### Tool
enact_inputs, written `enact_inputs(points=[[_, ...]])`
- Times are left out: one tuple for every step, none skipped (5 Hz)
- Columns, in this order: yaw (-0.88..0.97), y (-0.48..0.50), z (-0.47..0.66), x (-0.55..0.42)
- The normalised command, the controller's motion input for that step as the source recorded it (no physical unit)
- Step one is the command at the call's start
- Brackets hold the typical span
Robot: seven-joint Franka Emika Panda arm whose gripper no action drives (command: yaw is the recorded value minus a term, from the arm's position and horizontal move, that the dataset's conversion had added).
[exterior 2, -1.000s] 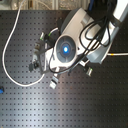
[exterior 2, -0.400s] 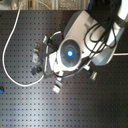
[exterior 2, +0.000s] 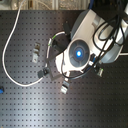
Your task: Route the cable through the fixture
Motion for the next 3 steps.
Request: enact_inputs(points=[[-0.16, 0.033, 0.06, -0.191], [0.0, 0.028, 0.05, -0.097], [0.17, 0.184, 0.03, -0.141]])
